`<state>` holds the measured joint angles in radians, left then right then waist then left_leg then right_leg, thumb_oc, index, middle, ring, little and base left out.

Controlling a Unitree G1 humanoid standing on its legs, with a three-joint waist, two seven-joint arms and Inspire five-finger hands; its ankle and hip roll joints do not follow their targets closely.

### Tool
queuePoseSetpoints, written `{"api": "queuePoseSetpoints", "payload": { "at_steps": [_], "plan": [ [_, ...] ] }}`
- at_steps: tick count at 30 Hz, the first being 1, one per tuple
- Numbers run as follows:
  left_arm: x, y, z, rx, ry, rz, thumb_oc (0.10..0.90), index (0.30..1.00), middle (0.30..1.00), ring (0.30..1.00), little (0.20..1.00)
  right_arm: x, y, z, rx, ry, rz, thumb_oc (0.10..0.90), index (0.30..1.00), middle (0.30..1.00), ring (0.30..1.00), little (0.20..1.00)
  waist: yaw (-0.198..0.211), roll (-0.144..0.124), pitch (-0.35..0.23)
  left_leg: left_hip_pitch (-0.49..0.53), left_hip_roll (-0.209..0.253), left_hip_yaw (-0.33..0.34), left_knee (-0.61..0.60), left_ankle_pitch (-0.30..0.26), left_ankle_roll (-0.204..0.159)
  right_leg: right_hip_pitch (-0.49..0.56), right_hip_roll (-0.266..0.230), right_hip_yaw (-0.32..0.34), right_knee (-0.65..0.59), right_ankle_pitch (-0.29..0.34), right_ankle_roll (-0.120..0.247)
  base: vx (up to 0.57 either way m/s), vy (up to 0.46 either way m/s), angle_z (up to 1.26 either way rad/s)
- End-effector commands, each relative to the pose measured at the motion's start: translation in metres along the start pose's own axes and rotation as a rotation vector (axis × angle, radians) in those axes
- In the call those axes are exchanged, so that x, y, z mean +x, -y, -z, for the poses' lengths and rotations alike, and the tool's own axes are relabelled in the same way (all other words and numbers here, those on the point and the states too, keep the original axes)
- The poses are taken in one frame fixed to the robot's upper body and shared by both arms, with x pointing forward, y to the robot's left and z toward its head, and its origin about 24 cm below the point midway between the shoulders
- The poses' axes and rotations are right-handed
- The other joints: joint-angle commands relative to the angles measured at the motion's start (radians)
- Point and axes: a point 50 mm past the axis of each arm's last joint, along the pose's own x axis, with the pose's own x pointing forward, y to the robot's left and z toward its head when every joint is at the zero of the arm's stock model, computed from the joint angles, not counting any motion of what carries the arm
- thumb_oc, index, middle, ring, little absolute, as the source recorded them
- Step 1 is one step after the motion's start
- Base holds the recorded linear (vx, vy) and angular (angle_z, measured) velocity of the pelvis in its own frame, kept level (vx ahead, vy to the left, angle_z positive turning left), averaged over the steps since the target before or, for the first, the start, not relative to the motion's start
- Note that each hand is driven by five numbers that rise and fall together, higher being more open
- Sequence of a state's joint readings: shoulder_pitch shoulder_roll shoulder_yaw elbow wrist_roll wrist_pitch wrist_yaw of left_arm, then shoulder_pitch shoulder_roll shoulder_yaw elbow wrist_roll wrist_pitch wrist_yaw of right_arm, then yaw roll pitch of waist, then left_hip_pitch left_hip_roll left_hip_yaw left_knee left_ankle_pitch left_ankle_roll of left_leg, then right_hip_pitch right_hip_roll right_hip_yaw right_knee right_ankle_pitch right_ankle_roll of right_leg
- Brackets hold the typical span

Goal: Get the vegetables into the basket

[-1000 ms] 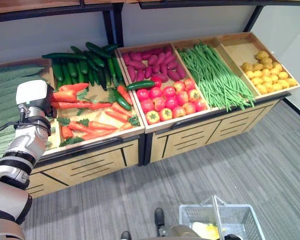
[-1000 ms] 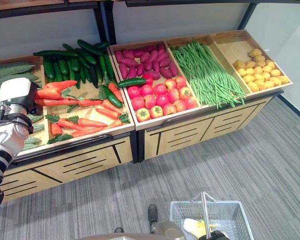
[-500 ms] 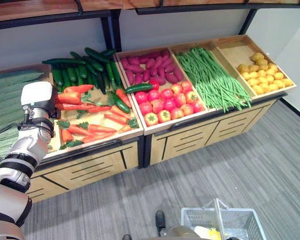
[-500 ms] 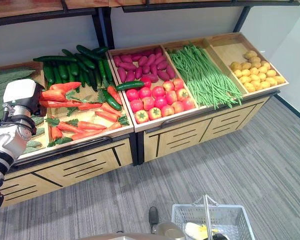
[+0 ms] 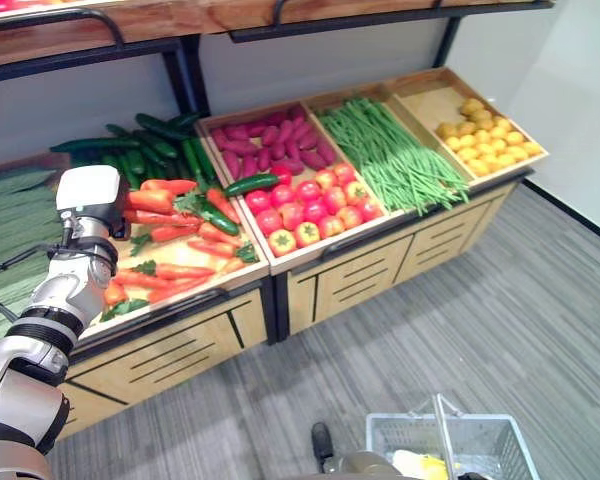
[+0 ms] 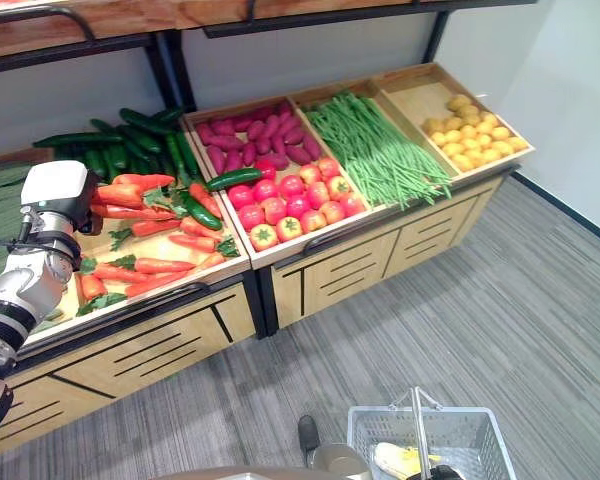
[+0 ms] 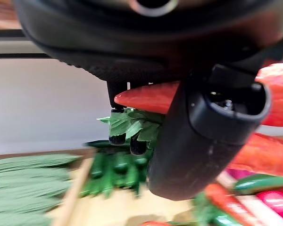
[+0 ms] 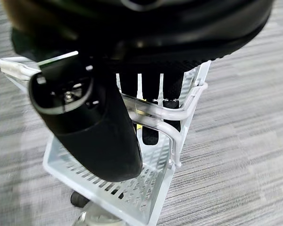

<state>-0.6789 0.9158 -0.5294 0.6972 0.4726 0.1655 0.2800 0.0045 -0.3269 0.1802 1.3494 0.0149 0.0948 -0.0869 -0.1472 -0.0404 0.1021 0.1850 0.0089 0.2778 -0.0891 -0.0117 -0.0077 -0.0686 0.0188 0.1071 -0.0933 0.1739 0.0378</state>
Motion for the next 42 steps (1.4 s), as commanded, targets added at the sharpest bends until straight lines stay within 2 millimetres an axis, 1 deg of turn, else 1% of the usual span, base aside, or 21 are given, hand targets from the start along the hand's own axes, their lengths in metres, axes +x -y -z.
{"api": "queuePoseSetpoints", "payload": {
  "at_steps": [1,6,10,11,12,13,15,18,21,25,27,29,31,32,33,35,36,37,38,39,42],
  "plan": [
    [0.025,-0.079,-0.024,-0.027,0.074,-0.295,0.4,0.3,0.3,0.3,0.3,0.0,0.028,0.018,0.044,-0.069,0.074,0.4,0.3,0.3,0.3,0.3,-0.061,0.017,-0.02,-0.016,-0.005,0.04,0.058,-0.07,-0.019,0.054,-0.134,0.067,0.047,-0.083,0.165,-0.07,0.076,-0.79],
    [0.03,-0.085,-0.053,-0.07,0.146,-0.309,0.4,0.3,0.3,0.3,0.3,0.0,0.035,0.021,0.088,-0.079,0.105,0.4,0.3,0.3,0.3,0.3,-0.121,0.02,-0.003,-0.028,-0.014,0.108,0.113,-0.108,-0.005,0.001,-0.129,0.143,0.082,-0.075,0.185,-0.06,0.052,-0.6],
    [0.033,-0.092,-0.066,-0.097,0.181,-0.329,0.4,0.3,0.3,0.3,0.3,0.0,0.038,0.015,0.093,-0.058,0.123,0.4,0.3,0.3,0.3,0.3,-0.143,0.012,0.012,-0.043,-0.001,0.198,0.155,-0.127,-0.007,-0.05,-0.118,0.19,0.086,-0.048,0.207,-0.09,-0.018,-0.64],
    [0.032,-0.094,-0.066,-0.11,0.184,-0.339,0.4,0.3,0.3,0.3,0.3,0.0,0.038,0.01,0.082,-0.045,0.124,0.4,0.3,0.3,0.3,0.3,-0.129,0.01,0.025,-0.046,0.018,0.241,0.165,-0.126,-0.013,-0.083,-0.135,0.135,0.101,-0.04,0.212,-0.19,-0.187,-1.1],
    [0.031,-0.096,-0.062,-0.105,0.182,-0.347,0.4,0.3,0.3,0.3,0.3,0.0,0.037,0.007,0.075,-0.039,0.125,0.4,0.3,0.3,0.3,0.3,-0.099,0.011,0.034,-0.046,0.044,0.285,0.168,-0.123,-0.024,-0.114,-0.179,0.012,0.123,-0.035,0.206,-0.16,-0.189,-1.05],
    [0.03,-0.097,-0.056,-0.09,0.174,-0.345,0.4,0.3,0.3,0.3,0.3,0.0,0.037,0.007,0.068,-0.039,0.127,0.4,0.3,0.3,0.3,0.3,-0.054,0.025,0.04,-0.037,0.071,0.306,0.171,-0.14,-0.04,-0.129,-0.242,-0.168,0.15,-0.053,0.201,-0.15,-0.185,-1.45],
    [0.027,-0.096,-0.042,-0.069,0.143,-0.342,0.4,0.3,0.3,0.3,0.3,0.001,0.033,0.001,0.048,-0.021,0.119,0.4,0.3,0.3,0.3,0.3,-0.032,0.028,0.058,-0.032,0.104,0.352,0.194,-0.129,-0.057,-0.111,-0.328,-0.425,0.191,-0.057,0.176,-0.13,-0.17,-1.63],
    [0.023,-0.089,-0.028,-0.041,0.115,-0.326,0.4,0.3,0.3,0.3,0.3,0.001,0.032,-0.001,0.014,-0.012,0.113,0.4,0.3,0.3,0.3,0.3,-0.034,0.007,0.047,-0.004,0.109,0.435,0.201,-0.122,-0.068,-0.073,-0.374,-0.544,0.177,-0.023,0.177,-0.04,-0.114,-1.15],
    [0.017,-0.074,-0.02,-0.052,0.094,-0.284,0.4,0.3,0.3,0.3,0.3,0.001,0.032,0.003,-0.009,-0.023,0.108,0.4,0.3,0.3,0.3,0.3,-0.045,0.004,0.037,0.029,0.108,0.473,0.186,-0.117,-0.078,-0.073,-0.38,-0.609,0.169,0.008,0.18,0.07,-0.123,-1.34],
    [0.016,-0.058,-0.034,-0.102,0.115,-0.242,0.4,0.3,0.3,0.3,0.3,0.0,0.037,0.017,-0.008,-0.064,0.12,0.4,0.3,0.3,0.3,0.3,-0.083,0.007,0.022,0.04,0.144,0.467,0.234,-0.118,-0.103,-0.028,-0.323,-0.581,0.123,-0.022,0.16,0.11,-0.199,-0.26],
    [0.015,-0.053,-0.044,-0.145,0.135,-0.229,0.4,0.3,0.3,0.3,0.3,-0.001,0.04,0.025,0.018,-0.088,0.129,0.4,0.3,0.3,0.3,0.3,-0.099,0.014,0.028,0.044,0.18,0.456,0.273,-0.093,-0.125,-0.024,-0.293,-0.555,0.136,-0.049,0.139,0.12,-0.188,-0.27],
    [0.013,-0.044,-0.049,-0.178,0.141,-0.202,0.4,0.3,0.3,0.3,0.3,-0.002,0.045,0.04,0.049,-0.143,0.136,0.4,0.3,0.3,0.3,0.3,-0.117,0.039,0.031,0.071,0.225,0.44,0.278,-0.032,-0.164,-0.018,-0.245,-0.531,0.161,-0.099,0.106,0.14,-0.219,-0.23],
    [0.011,-0.039,-0.047,-0.193,0.132,-0.191,0.4,0.3,0.3,0.3,0.3,-0.003,0.048,0.042,0.063,-0.151,0.143,0.4,0.3,0.3,0.3,0.3,-0.118,0.048,0.034,0.073,0.238,0.43,0.286,0.001,-0.182,-0.015,-0.226,-0.521,0.164,-0.116,0.095,0.14,-0.185,-0.3],
    [0.009,-0.034,-0.047,-0.224,0.125,-0.179,0.4,0.3,0.3,0.3,0.3,-0.003,0.057,0.041,0.09,-0.153,0.168,0.4,0.3,0.3,0.3,0.3,-0.111,0.065,0.04,0.058,0.27,0.375,0.343,0.086,-0.229,-0.009,-0.179,-0.498,0.165,-0.149,0.07,0.16,-0.216,-0.34],
    [0.008,-0.034,-0.047,-0.227,0.124,-0.178,0.4,0.3,0.3,0.3,0.3,-0.003,0.058,0.041,0.09,-0.153,0.171,0.4,0.3,0.3,0.3,0.3,-0.112,0.069,0.04,0.053,0.281,0.37,0.352,0.091,-0.237,-0.009,-0.171,-0.5,0.164,-0.153,0.064,0.16,-0.209,-0.42],
    [0.005,-0.033,-0.04,-0.246,0.109,-0.183,0.4,0.3,0.3,0.3,0.3,-0.003,0.066,0.035,0.093,-0.138,0.188,0.4,0.3,0.3,0.3,0.3,-0.093,0.064,0.047,0.007,0.305,0.241,0.449,0.163,-0.248,0.002,-0.133,-0.458,0.149,-0.178,0.037,0.08,-0.16,-0.62],
    [0.002,-0.031,-0.034,-0.255,0.089,-0.185,0.4,0.3,0.3,0.3,0.3,-0.004,0.071,0.031,0.083,-0.128,0.199,0.4,0.3,0.3,0.3,0.3,-0.089,0.05,0.048,-0.024,0.307,0.189,0.497,0.197,-0.229,-0.003,-0.125,-0.45,0.142,-0.166,0.016,0.15,-0.185,-1.04],
    [-0.008,-0.026,-0.021,-0.282,0.059,-0.199,0.4,0.3,0.3,0.3,0.3,-0.004,0.08,0.019,0.05,-0.093,0.217,0.4,0.3,0.3,0.3,0.3,-0.017,0.021,0.06,-0.101,0.178,-0.052,0.524,0.111,-0.157,0.004,-0.114,-0.353,0.126,-0.168,0.011,0.1,-0.103,-0.99],
    [-0.009,-0.026,-0.019,-0.282,0.055,-0.199,0.4,0.3,0.3,0.3,0.3,-0.004,0.081,0.019,0.046,-0.092,0.218,0.4,0.3,0.3,0.3,0.3,-0.021,0.018,0.056,-0.106,0.171,-0.051,0.524,0.114,-0.151,-0.001,-0.121,-0.353,0.126,-0.164,0.013,0.27,-0.088,-1.41],
    [-0.016,-0.021,-0.01,-0.274,0.025,-0.202,0.4,0.3,0.3,0.3,0.3,-0.004,0.087,0.012,0.013,-0.07,0.229,0.4,0.3,0.3,0.3,0.3,0.025,0.01,0.061,-0.166,0.09,-0.161,0.489,0.043,-0.11,0.027,-0.1,-0.263,0.098,-0.166,0.027,0.14,-0.046,-1.65],
    [-0.017,-0.022,-0.013,-0.281,0.036,-0.21,0.4,0.3,0.3,0.3,0.3,-0.006,0.096,0.008,0.011,-0.056,0.243,0.4,0.3,0.3,0.3,0.3,0.032,0.004,0.058,-0.178,0.12,-0.119,0.367,0.045,-0.102,0.042,-0.107,-0.234,0.083,-0.157,0.05,0.2,0.008,-1.25]
  ]
}}
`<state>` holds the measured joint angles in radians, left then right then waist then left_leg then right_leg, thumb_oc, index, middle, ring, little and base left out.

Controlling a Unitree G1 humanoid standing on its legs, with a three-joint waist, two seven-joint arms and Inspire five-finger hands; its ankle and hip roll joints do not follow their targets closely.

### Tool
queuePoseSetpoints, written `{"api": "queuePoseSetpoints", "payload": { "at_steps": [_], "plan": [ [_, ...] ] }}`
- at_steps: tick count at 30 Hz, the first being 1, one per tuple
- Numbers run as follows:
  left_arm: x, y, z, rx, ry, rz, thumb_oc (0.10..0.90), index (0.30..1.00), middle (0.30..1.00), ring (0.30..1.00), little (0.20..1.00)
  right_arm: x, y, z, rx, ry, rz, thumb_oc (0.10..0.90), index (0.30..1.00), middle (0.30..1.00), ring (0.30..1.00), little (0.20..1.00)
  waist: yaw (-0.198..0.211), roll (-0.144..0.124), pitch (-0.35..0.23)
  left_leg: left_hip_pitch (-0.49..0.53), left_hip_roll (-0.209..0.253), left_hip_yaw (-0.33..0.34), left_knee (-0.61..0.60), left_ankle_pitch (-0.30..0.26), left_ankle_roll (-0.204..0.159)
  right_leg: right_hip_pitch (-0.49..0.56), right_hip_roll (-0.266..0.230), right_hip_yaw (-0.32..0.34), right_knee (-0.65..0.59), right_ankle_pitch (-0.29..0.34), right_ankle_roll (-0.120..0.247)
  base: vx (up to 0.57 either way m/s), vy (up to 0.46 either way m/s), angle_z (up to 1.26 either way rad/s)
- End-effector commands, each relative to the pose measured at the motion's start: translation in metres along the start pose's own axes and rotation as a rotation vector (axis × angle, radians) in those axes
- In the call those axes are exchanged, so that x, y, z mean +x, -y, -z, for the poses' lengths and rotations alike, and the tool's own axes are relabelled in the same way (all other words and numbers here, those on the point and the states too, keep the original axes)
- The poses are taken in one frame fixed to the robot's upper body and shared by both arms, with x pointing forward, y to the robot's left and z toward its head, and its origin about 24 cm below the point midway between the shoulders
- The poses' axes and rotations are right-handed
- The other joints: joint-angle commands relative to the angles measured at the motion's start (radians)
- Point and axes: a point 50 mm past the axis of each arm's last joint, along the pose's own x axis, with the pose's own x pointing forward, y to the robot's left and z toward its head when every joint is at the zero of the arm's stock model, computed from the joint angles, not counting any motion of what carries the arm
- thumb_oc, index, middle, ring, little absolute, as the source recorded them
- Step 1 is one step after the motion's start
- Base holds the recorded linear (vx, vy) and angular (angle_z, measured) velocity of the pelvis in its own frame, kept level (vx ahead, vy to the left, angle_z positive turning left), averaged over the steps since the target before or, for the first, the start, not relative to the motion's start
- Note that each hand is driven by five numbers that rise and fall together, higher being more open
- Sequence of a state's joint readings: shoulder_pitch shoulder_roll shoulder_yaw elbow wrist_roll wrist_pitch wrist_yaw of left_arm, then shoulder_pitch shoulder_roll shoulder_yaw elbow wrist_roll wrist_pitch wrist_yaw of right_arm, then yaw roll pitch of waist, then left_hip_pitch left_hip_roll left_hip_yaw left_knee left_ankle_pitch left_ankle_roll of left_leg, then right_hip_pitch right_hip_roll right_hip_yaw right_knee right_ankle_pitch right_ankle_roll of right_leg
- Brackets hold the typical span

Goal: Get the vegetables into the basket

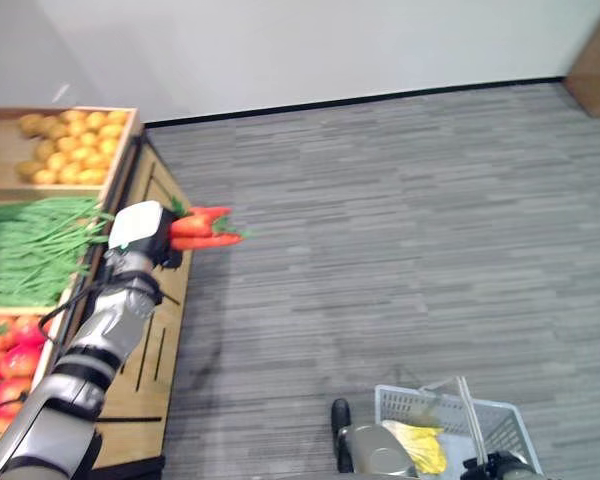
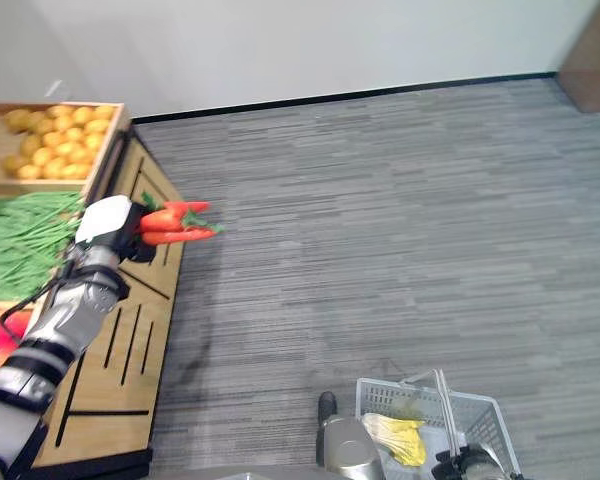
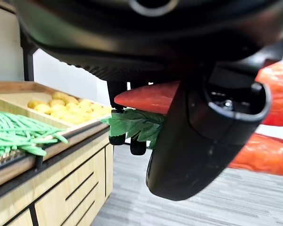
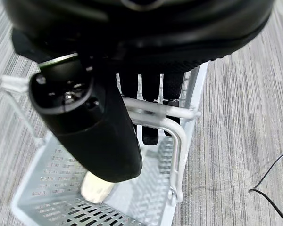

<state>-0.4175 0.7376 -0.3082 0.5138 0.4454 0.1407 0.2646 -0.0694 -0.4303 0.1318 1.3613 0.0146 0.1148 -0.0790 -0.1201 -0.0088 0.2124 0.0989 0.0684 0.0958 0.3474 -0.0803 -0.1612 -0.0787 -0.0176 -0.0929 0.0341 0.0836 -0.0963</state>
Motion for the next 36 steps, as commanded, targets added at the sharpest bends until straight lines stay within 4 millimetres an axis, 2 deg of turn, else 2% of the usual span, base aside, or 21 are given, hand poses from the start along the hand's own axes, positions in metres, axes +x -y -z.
{"api": "queuePoseSetpoints", "payload": {
  "at_steps": [1,2,4,5,7,10,13,17,21,22,23,24,26,29,30,31,32,33,34,35,36],
  "plan": [
    [0.016,-0.077,-0.012,0.011,0.066,-0.306,0.4,0.3,0.3,0.3,0.3,-0.001,0.053,0.022,-0.033,-0.063,0.147,0.4,0.3,0.3,0.3,0.3,0.011,-0.025,-0.053,-0.104,0.059,0.072,-0.157,0.109,0.048,0.061,-0.075,-0.032,-0.052,-0.067,0.193,0.19,0.078,-0.06],
    [0.016,-0.076,-0.016,0.002,0.085,-0.306,0.4,0.3,0.3,0.3,0.3,-0.001,0.057,0.019,-0.028,-0.048,0.158,0.4,0.3,0.3,0.3,0.3,0.033,-0.023,-0.047,-0.135,0.031,0.032,-0.224,0.107,0.045,0.087,-0.074,-0.019,-0.065,-0.072,0.197,0.23,0.086,-0.15],
    [0.013,-0.075,-0.015,0.021,0.094,-0.307,0.4,0.3,0.3,0.3,0.3,-0.002,0.06,0.013,-0.03,-0.029,0.165,0.4,0.3,0.3,0.3,0.3,0.08,-0.019,-0.031,-0.189,-0.026,-0.095,-0.283,0.153,0.04,0.112,-0.063,0.032,-0.069,-0.075,0.199,0.18,0.028,-0.69],
    [0.011,-0.077,-0.011,0.022,0.088,-0.311,0.4,0.3,0.3,0.3,0.3,-0.001,0.059,0.009,-0.037,-0.019,0.161,0.4,0.3,0.3,0.3,0.3,0.077,-0.013,-0.036,-0.154,-0.017,-0.097,-0.317,0.136,0.043,0.115,-0.057,0.059,-0.073,-0.08,0.204,0.13,0.036,-1.06],
    [0.008,-0.072,-0.02,0.001,0.128,-0.299,0.4,0.3,0.3,0.3,0.3,-0.002,0.061,0.004,-0.067,0.004,0.166,0.4,0.3,0.3,0.3,0.3,0.066,0.005,-0.062,-0.088,-0.008,-0.057,-0.395,0.142,0.047,0.125,-0.05,0.057,-0.091,-0.071,0.205,0.15,0.094,-0.85],
    [0.005,-0.072,-0.021,0.001,0.145,-0.288,0.4,0.3,0.3,0.3,0.3,-0.002,0.067,-0.001,-0.066,0.02,0.176,0.4,0.3,0.3,0.3,0.3,0.062,0.007,-0.078,-0.043,-0.011,-0.045,-0.426,0.136,0.05,0.145,-0.056,0.055,-0.107,-0.066,0.208,0.13,0.085,-0.18],
    [0.002,-0.071,-0.024,0.003,0.174,-0.274,0.4,0.3,0.3,0.3,0.3,-0.006,0.085,-0.018,-0.092,0.075,0.217,0.4,0.3,0.3,0.3,0.3,0.061,0.003,-0.09,-0.017,-0.02,-0.037,-0.433,0.122,0.056,0.158,-0.069,0.055,-0.111,-0.063,0.216,0.09,0.076,-0.02],
    [-0.002,-0.078,-0.037,0.005,0.249,-0.279,0.4,0.3,0.3,0.3,0.3,-0.018,0.122,-0.062,-0.106,0.2,0.313,0.4,0.3,0.3,0.3,0.3,0.069,-0.003,-0.094,-0.01,-0.03,-0.028,-0.435,0.107,0.066,0.156,-0.079,0.065,-0.112,-0.055,0.225,0.03,0.062,-0.06],
    [-0.009,-0.076,-0.047,-0.028,0.305,-0.265,0.4,0.3,0.3,0.3,0.3,-0.032,0.143,-0.097,-0.102,0.29,0.364,0.4,0.3,0.3,0.3,0.3,0.082,-0.002,-0.101,-0.002,-0.035,-0.027,-0.435,0.094,0.076,0.152,-0.083,0.081,-0.113,-0.052,0.228,0.03,0.039,-0.11],
    [-0.01,-0.077,-0.046,-0.029,0.304,-0.265,0.4,0.3,0.3,0.3,0.3,-0.032,0.143,-0.097,-0.102,0.291,0.365,0.4,0.3,0.3,0.3,0.3,0.082,-0.001,-0.1,-0.002,-0.035,-0.026,-0.435,0.094,0.077,0.152,-0.083,0.082,-0.113,-0.052,0.228,0.04,0.036,-0.12],
    [-0.013,-0.078,-0.053,-0.045,0.334,-0.263,0.4,0.3,0.3,0.3,0.3,-0.04,0.151,-0.115,-0.086,0.343,0.383,0.4,0.3,0.3,0.3,0.3,0.084,0.001,-0.103,0.001,-0.037,-0.026,-0.435,0.089,0.079,0.152,-0.086,0.083,-0.114,-0.052,0.228,0.03,0.023,-0.09],
    [-0.013,-0.078,-0.053,-0.045,0.333,-0.263,0.4,0.3,0.3,0.3,0.3,-0.04,0.151,-0.115,-0.087,0.344,0.383,0.4,0.3,0.3,0.3,0.3,0.084,0.002,-0.102,0.001,-0.037,-0.026,-0.435,0.089,0.079,0.152,-0.086,0.083,-0.114,-0.052,0.228,0.05,0.035,-0.08],
    [-0.019,-0.076,-0.071,-0.15,0.412,-0.228,0.4,0.3,0.3,0.3,0.3,-0.056,0.166,-0.144,-0.07,0.429,0.43,0.4,0.3,0.3,0.3,0.3,0.088,0.008,-0.103,0.001,-0.038,-0.026,-0.435,0.087,0.08,0.15,-0.089,0.082,-0.116,-0.05,0.229,0.01,0.011,-0.02],
    [-0.024,-0.075,-0.089,-0.23,0.489,-0.198,0.4,0.3,0.3,0.3,0.3,-0.073,0.175,-0.172,-0.075,0.509,0.463,0.4,0.3,0.3,0.3,0.3,0.09,0.015,-0.104,0.002,-0.039,-0.028,-0.435,0.086,0.081,0.148,-0.091,0.08,-0.118,-0.049,0.229,0.0,0.0,0.0],
    [-0.024,-0.076,-0.088,-0.231,0.487,-0.199,0.4,0.3,0.3,0.3,0.3,-0.073,0.176,-0.172,-0.076,0.511,0.464,0.4,0.3,0.3,0.3,0.3,0.088,0.016,-0.103,0.002,-0.039,-0.028,-0.435,0.085,0.081,0.148,-0.091,0.08,-0.117,-0.049,0.229,0.0,0.0,0.0],
    [-0.026,-0.076,-0.098,-0.255,0.529,-0.189,0.4,0.3,0.3,0.3,0.3,-0.081,0.178,-0.185,-0.084,0.545,0.478,0.4,0.3,0.3,0.3,0.3,0.091,0.019,-0.103,0.002,-0.039,-0.03,-0.435,0.085,0.081,0.149,-0.092,0.078,-0.118,-0.049,0.229,0.0,0.0,0.0],
    [-0.031,-0.078,-0.111,-0.312,0.592,-0.156,0.4,0.3,0.3,0.3,0.3,-0.099,0.183,-0.21,-0.097,0.624,0.502,0.4,0.3,0.3,0.3,0.3,0.09,0.024,-0.101,-0.004,-0.039,-0.03,-0.435,0.099,0.08,0.141,-0.092,0.075,-0.119,-0.035,0.228,0.0,0.0,0.0],
    [-0.032,-0.077,-0.115,-0.319,0.606,-0.138,0.4,0.3,0.3,0.3,0.3,-0.104,0.185,-0.217,-0.109,0.64,0.511,0.4,0.3,0.3,0.3,0.3,0.091,0.026,-0.105,0.001,-0.039,-0.032,-0.435,0.087,0.079,0.147,-0.092,0.074,-0.12,-0.046,0.229,0.0,0.0,0.0],
    [-0.031,-0.077,-0.115,-0.32,0.605,-0.14,0.4,0.3,0.3,0.3,0.3,-0.105,0.186,-0.218,-0.109,0.642,0.512,0.4,0.3,0.3,0.3,0.3,0.089,0.026,-0.101,-0.003,-0.039,-0.03,-0.435,0.099,0.079,0.142,-0.092,0.074,-0.12,-0.035,0.227,0.0,0.0,0.0],
    [-0.032,-0.074,-0.124,-0.351,0.634,-0.105,0.4,0.3,0.3,0.3,0.3,-0.115,0.185,-0.234,-0.137,0.666,0.53,0.4,0.3,0.3,0.3,0.3,0.089,0.03,-0.102,-0.001,-0.037,-0.03,-0.435,0.1,0.078,0.144,-0.091,0.074,-0.121,-0.035,0.226,0.02,-0.01,0.03],
    [-0.032,-0.071,-0.129,-0.36,0.644,-0.086,0.4,0.3,0.3,0.3,0.3,-0.121,0.185,-0.241,-0.15,0.679,0.536,0.4,0.3,0.3,0.3,0.3,0.089,0.03,-0.106,0.005,-0.036,-0.031,-0.435,0.088,0.078,0.149,-0.09,0.073,-0.121,-0.045,0.227,0.06,-0.01,0.02]
  ]
}}
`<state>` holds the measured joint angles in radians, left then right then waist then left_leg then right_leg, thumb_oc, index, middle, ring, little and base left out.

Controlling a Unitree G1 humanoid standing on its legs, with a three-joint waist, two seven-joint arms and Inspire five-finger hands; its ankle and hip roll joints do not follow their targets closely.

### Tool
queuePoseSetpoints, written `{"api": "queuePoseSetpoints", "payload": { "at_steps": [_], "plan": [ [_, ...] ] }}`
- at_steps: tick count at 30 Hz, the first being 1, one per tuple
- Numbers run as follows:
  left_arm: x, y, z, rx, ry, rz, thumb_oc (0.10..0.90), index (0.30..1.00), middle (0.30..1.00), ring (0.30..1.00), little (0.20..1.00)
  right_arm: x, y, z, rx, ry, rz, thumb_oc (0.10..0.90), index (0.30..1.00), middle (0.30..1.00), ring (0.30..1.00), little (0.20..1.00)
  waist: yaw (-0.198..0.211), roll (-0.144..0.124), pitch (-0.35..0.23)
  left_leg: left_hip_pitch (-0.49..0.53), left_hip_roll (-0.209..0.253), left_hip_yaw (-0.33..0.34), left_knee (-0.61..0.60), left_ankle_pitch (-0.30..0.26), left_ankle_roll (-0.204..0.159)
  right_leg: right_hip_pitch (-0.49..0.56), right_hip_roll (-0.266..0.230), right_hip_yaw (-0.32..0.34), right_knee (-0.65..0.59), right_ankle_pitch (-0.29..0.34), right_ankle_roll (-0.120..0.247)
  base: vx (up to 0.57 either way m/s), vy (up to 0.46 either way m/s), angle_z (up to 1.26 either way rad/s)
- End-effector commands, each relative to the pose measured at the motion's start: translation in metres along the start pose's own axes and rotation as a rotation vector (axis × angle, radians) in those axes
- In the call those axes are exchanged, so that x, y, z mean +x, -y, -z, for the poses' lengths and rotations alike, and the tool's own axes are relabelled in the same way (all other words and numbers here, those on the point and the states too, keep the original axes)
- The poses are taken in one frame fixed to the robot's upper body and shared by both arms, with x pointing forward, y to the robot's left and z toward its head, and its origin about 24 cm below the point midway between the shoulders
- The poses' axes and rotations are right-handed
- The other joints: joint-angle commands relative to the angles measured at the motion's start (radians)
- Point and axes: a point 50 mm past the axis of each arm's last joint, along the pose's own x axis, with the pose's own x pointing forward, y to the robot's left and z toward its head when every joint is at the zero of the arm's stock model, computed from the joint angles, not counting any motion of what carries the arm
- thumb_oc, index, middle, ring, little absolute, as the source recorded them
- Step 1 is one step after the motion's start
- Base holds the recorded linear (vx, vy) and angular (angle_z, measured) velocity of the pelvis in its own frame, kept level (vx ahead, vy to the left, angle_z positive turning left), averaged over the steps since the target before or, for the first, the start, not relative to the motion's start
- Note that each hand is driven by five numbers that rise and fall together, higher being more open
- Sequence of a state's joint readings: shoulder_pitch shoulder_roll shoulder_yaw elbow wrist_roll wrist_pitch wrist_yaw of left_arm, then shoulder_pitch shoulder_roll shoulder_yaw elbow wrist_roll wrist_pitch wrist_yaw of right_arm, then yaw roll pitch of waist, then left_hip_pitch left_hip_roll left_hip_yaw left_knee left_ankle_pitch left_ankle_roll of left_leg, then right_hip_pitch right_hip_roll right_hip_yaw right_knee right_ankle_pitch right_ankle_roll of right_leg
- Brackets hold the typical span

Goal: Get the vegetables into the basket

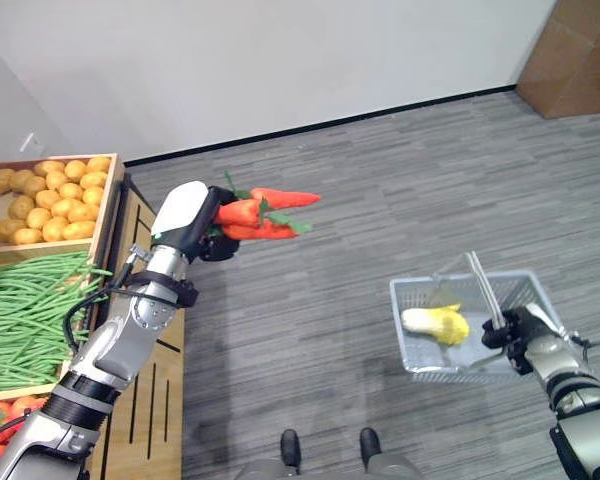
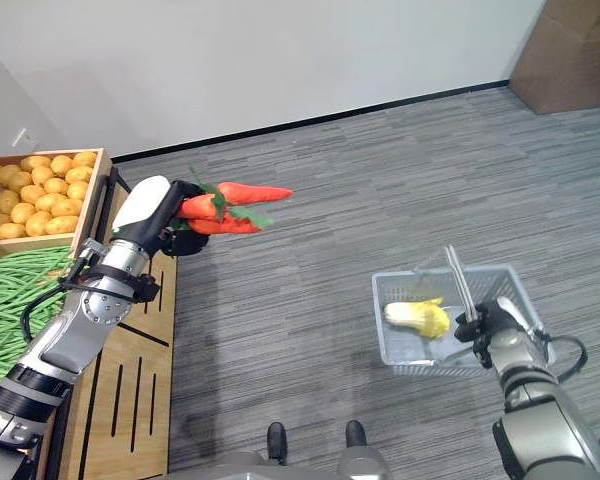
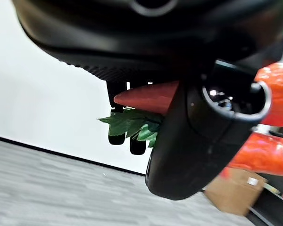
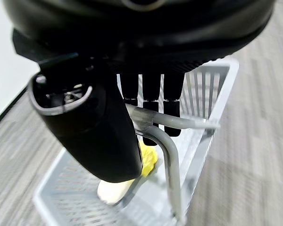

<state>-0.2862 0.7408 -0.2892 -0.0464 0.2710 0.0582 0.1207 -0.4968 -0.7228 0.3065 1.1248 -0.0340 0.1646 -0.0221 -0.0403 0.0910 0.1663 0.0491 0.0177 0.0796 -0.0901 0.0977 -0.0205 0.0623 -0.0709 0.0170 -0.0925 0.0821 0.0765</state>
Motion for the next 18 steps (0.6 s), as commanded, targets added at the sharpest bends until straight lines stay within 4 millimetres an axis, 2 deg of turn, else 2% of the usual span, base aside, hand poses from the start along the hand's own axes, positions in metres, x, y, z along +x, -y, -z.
{"api": "queuePoseSetpoints", "payload": {
  "at_steps": [1,7,9,10,11,12,13,14,16,18],
  "plan": [
    [0.03,-0.028,-0.045,-0.038,0.203,-0.099,0.4,0.3,0.3,0.3,0.3,-0.006,0.072,-0.068,-0.073,0.167,0.224,0.4,0.3,0.3,0.3,0.3,0.008,-0.069,-0.06,0.055,0.016,-0.015,0.003,-0.089,-0.063,0.008,-0.036,-0.036,0.006,-0.043,0.053,0.0,0.0,0.0],
    [0.051,-0.01,-0.059,-0.045,0.213,-0.04,0.4,0.3,0.3,0.3,0.3,-0.022,0.085,-0.138,-0.114,0.332,0.275,0.4,0.3,0.3,0.3,0.3,-0.015,-0.066,-0.052,0.046,0.021,-0.004,0.003,-0.072,-0.066,-0.012,-0.029,-0.026,0.005,-0.027,0.049,-0.02,-0.013,-0.06],
    [0.061,-0.014,-0.065,0.069,0.229,-0.067,0.4,0.3,0.3,0.3,0.3,-0.028,0.085,-0.157,-0.139,0.377,0.279,0.4,0.3,0.3,0.3,0.3,-0.023,-0.063,-0.055,0.049,0.023,-0.002,0.003,-0.084,-0.067,-0.013,-0.027,-0.02,0.006,-0.037,0.05,0.0,-0.01,-0.08],
    [0.066,-0.008,-0.067,0.1,0.23,-0.044,0.4,0.3,0.3,0.3,0.3,-0.036,0.088,-0.176,-0.163,0.428,0.296,0.4,0.3,0.3,0.3,0.3,-0.031,-0.064,-0.05,0.04,0.024,0.005,0.003,-0.069,-0.068,-0.025,-0.026,-0.016,0.007,-0.023,0.047,-0.07,-0.008,-0.05],
    [0.068,0.0,-0.066,0.087,0.21,-0.017,0.4,0.3,0.3,0.3,0.3,-0.04,0.087,-0.187,-0.171,0.463,0.302,0.4,0.3,0.3,0.3,0.3,-0.037,-0.062,-0.048,0.039,0.024,0.007,0.003,-0.068,-0.068,-0.029,-0.026,-0.011,0.007,-0.021,0.047,-0.07,-0.003,-0.12],
    [0.069,0.001,-0.066,0.085,0.211,-0.018,0.4,0.3,0.3,0.3,0.3,-0.041,0.088,-0.187,-0.172,0.462,0.304,0.4,0.3,0.3,0.3,0.3,-0.036,-0.061,-0.048,0.039,0.025,0.008,0.003,-0.068,-0.068,-0.029,-0.026,-0.011,0.007,-0.021,0.047,-0.02,0.004,-0.16],
    [0.072,0.005,-0.059,0.111,0.17,-0.006,0.4,0.3,0.3,0.3,0.3,-0.053,0.083,-0.21,-0.18,0.553,0.31,0.4,0.3,0.3,0.3,0.3,-0.048,-0.056,-0.046,0.038,0.025,0.016,0.003,-0.066,-0.068,-0.037,-0.024,-0.003,0.008,-0.019,0.046,-0.01,-0.001,-0.17],
    [0.073,0.011,-0.056,0.106,0.145,0.005,0.4,0.3,0.3,0.3,0.3,-0.062,0.081,-0.224,-0.176,0.613,0.315,0.4,0.3,0.3,0.3,0.3,-0.056,-0.054,-0.045,0.038,0.026,0.022,0.003,-0.066,-0.068,-0.041,-0.023,0.003,0.008,-0.017,0.046,-0.01,0.001,-0.2],
    [0.076,0.014,-0.053,0.139,0.124,0.011,0.4,0.3,0.3,0.3,0.3,-0.076,0.073,-0.242,-0.172,0.71,0.312,0.4,0.3,0.3,0.3,0.3,-0.069,-0.048,-0.044,0.038,0.027,0.034,0.003,-0.067,-0.068,-0.051,-0.02,0.015,0.009,-0.014,0.045,-0.01,0.006,-0.35],
    [0.077,0.026,-0.052,0.138,0.109,0.045,0.4,0.3,0.3,0.3,0.3,-0.089,0.066,-0.256,-0.165,0.786,0.306,0.4,0.3,0.3,0.3,0.3,-0.077,-0.044,-0.045,0.039,0.028,0.043,0.003,-0.067,-0.067,-0.056,-0.019,0.024,0.01,-0.014,0.044,0.0,-0.003,-0.29]
  ]
}}
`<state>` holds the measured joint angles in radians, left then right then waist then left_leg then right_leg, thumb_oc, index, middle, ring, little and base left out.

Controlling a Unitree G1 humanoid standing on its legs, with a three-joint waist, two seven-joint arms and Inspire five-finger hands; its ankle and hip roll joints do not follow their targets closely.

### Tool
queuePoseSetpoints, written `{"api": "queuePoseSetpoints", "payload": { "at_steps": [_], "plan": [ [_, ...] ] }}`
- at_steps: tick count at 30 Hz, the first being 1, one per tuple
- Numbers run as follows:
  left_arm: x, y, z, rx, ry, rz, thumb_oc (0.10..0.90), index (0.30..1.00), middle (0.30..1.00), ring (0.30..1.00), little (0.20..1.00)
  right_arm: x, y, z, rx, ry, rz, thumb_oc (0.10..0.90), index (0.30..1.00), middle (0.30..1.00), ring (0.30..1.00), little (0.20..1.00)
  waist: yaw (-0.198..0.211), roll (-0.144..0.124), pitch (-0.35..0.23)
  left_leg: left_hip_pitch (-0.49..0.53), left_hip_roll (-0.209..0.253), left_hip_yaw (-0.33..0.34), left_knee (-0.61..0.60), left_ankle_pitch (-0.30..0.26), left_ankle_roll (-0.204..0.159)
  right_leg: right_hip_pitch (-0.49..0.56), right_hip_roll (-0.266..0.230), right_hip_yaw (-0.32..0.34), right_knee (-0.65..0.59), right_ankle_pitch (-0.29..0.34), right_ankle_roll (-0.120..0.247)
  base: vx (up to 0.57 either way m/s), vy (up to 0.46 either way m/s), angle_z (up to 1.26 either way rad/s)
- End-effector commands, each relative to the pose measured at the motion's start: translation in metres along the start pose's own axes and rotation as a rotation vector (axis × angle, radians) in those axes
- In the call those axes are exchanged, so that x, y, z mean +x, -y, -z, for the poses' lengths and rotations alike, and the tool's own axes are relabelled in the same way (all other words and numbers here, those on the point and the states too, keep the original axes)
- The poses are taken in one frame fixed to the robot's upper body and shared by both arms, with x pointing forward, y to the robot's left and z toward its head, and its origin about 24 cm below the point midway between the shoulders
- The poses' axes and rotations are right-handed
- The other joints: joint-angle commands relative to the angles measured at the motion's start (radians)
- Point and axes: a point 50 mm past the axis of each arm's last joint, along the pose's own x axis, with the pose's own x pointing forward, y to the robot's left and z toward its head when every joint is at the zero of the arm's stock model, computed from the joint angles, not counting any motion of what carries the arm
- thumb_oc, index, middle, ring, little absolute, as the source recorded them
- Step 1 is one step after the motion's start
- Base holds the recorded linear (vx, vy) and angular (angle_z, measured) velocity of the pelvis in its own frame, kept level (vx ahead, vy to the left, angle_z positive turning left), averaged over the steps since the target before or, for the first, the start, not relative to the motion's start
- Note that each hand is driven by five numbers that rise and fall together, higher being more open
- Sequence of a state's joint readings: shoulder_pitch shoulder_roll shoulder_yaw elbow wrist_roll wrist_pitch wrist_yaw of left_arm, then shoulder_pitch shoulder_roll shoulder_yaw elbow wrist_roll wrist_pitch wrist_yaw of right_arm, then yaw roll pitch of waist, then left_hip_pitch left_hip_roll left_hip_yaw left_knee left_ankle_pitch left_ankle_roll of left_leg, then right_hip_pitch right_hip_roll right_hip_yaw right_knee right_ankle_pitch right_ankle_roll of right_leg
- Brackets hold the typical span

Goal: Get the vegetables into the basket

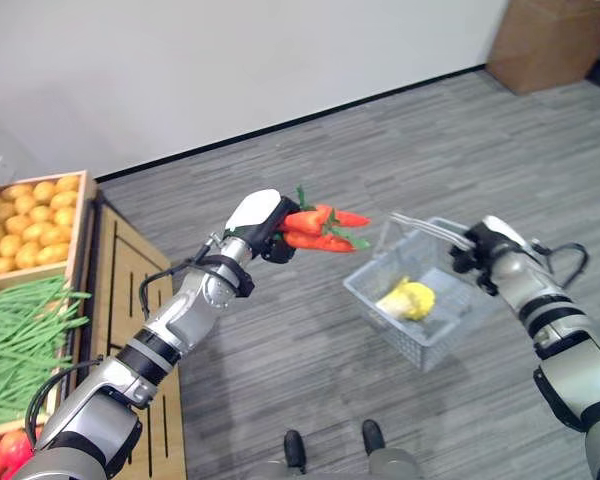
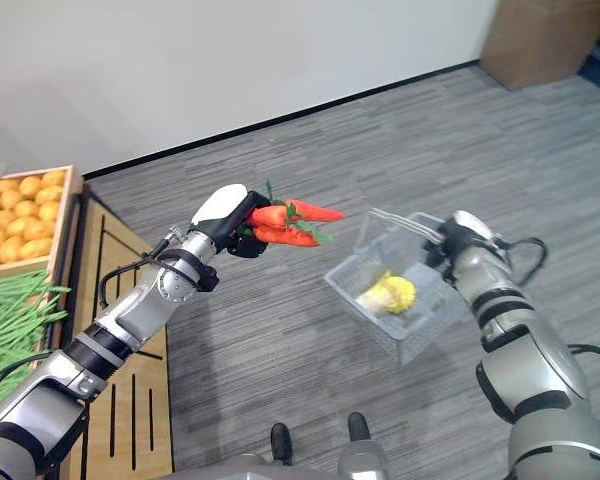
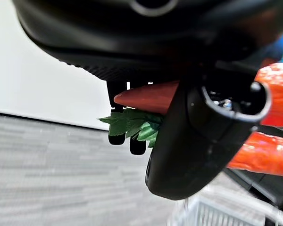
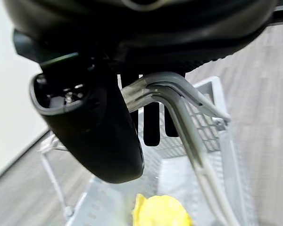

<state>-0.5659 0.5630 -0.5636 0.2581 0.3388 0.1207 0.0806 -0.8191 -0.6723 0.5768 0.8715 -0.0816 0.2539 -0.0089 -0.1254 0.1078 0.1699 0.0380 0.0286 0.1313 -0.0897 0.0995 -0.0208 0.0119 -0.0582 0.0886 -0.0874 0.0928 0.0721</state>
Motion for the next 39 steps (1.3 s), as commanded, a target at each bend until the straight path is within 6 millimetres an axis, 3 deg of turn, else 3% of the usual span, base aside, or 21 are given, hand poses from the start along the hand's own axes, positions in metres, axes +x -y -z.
{"api": "queuePoseSetpoints", "payload": {
  "at_steps": [1,6,8,14,17,18,21,29,38,39],
  "plan": [
    [0.023,-0.035,-0.026,0.105,0.093,-0.145,0.4,0.3,0.3,0.3,0.3,-0.013,0.072,-0.097,-0.032,0.337,0.275,0.4,0.3,0.3,0.3,0.3,0.006,-0.058,-0.048,0.05,0.018,-0.006,0.002,-0.069,-0.067,-0.006,-0.031,-0.045,0.006,-0.025,0.048,0.0,-0.002,-0.19],
    [0.029,-0.014,-0.03,0.116,0.084,-0.082,0.4,0.3,0.3,0.3,0.3,-0.026,0.068,-0.125,-0.005,0.467,0.278,0.4,0.3,0.3,0.3,0.3,-0.011,-0.049,-0.048,0.053,0.019,0.004,0.002,-0.071,-0.066,-0.009,-0.032,-0.035,0.006,-0.025,0.045,0.01,-0.006,-0.07],
    [0.033,0.005,-0.032,0.134,0.069,-0.021,0.4,0.3,0.3,0.3,0.3,-0.037,0.059,-0.145,0.025,0.566,0.261,0.4,0.3,0.3,0.3,0.3,-0.026,-0.044,-0.048,0.056,0.02,0.01,0.002,-0.072,-0.065,-0.01,-0.031,-0.03,0.007,-0.024,0.043,0.02,-0.012,-0.05],
    [0.037,0.04,-0.034,0.16,0.036,0.074,0.4,0.3,0.3,0.3,0.3,-0.057,0.042,-0.166,0.086,0.715,0.226,0.4,0.3,0.3,0.3,0.3,-0.042,-0.039,-0.046,0.064,0.021,0.021,0.002,-0.077,-0.061,-0.009,-0.028,-0.019,0.008,-0.025,0.042,0.02,-0.008,-0.05],
    [0.036,0.061,-0.032,0.163,-0.005,0.129,0.4,0.3,0.3,0.3,0.3,-0.077,0.027,-0.18,0.129,0.846,0.18,0.4,0.3,0.3,0.3,0.3,-0.056,-0.04,-0.043,0.067,0.022,0.032,0.002,-0.081,-0.058,-0.015,-0.025,-0.007,0.008,-0.023,0.043,0.02,-0.017,-0.09],
    [0.035,0.072,-0.029,0.168,-0.033,0.157,0.4,0.3,0.3,0.3,0.3,-0.084,0.011,-0.181,0.166,0.881,0.118,0.4,0.3,0.3,0.3,0.3,-0.062,-0.041,-0.04,0.067,0.024,0.039,0.002,-0.082,-0.058,-0.021,-0.023,-0.001,0.009,-0.021,0.043,0.0,-0.015,-0.14],
    [0.034,0.084,-0.027,0.198,-0.056,0.193,0.4,0.3,0.3,0.3,0.3,-0.096,-0.007,-0.184,0.189,0.942,0.03,0.4,0.3,0.3,0.3,0.3,-0.068,-0.043,-0.038,0.065,0.027,0.049,0.002,-0.082,-0.058,-0.03,-0.02,0.008,0.01,-0.019,0.044,0.0,-0.014,-0.21],
    [0.033,0.095,-0.025,0.233,-0.08,0.226,0.4,0.3,0.3,0.3,0.3,-0.119,-0.033,-0.188,0.226,1.046,-0.11,0.4,0.3,0.3,0.3,0.3,-0.084,-0.038,-0.028,0.065,0.027,0.068,0.002,-0.083,-0.059,-0.041,-0.018,0.021,0.011,-0.016,0.049,0.01,-0.001,-0.06],
    [0.026,0.112,-0.018,0.282,-0.113,0.281,0.4,0.3,0.3,0.3,0.3,-0.14,-0.035,-0.189,0.253,1.145,-0.136,0.4,0.3,0.3,0.3,0.3,-0.104,-0.022,-0.021,0.063,0.027,0.084,0.002,-0.097,-0.06,-0.053,-0.02,0.028,0.01,-0.023,0.054,0.01,-0.002,-0.06],
    [0.025,0.114,-0.018,0.286,-0.118,0.289,0.455,0.377,0.377,0.377,0.377,-0.141,-0.034,-0.19,0.251,1.155,-0.132,0.4,0.3,0.3,0.3,0.3,-0.106,-0.021,-0.019,0.063,0.027,0.085,0.002,-0.097,-0.061,-0.054,-0.02,0.028,0.01,-0.022,0.054,0.01,-0.004,-0.07]
  ]
}}
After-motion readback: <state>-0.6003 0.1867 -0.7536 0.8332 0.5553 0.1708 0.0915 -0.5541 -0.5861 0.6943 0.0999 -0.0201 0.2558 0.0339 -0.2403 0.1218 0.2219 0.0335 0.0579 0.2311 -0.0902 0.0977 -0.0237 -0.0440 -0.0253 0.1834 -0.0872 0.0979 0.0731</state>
